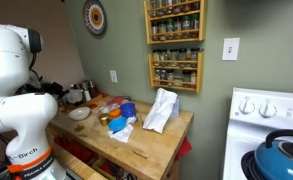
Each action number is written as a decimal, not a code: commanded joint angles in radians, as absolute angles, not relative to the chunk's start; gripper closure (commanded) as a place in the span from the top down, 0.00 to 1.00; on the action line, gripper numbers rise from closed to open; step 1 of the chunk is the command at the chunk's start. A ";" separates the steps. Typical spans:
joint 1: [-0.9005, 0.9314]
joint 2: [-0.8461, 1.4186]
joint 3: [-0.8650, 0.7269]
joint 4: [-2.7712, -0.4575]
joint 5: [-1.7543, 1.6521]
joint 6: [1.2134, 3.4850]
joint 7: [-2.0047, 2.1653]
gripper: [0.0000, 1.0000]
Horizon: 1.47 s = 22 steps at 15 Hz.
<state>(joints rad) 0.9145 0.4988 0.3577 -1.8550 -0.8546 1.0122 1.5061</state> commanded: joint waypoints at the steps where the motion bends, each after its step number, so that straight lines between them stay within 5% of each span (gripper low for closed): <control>1: 0.944 0.529 0.333 -1.830 -0.876 0.954 1.517 0.01; 22: 0.946 0.548 0.325 -1.813 -0.880 0.933 1.470 0.01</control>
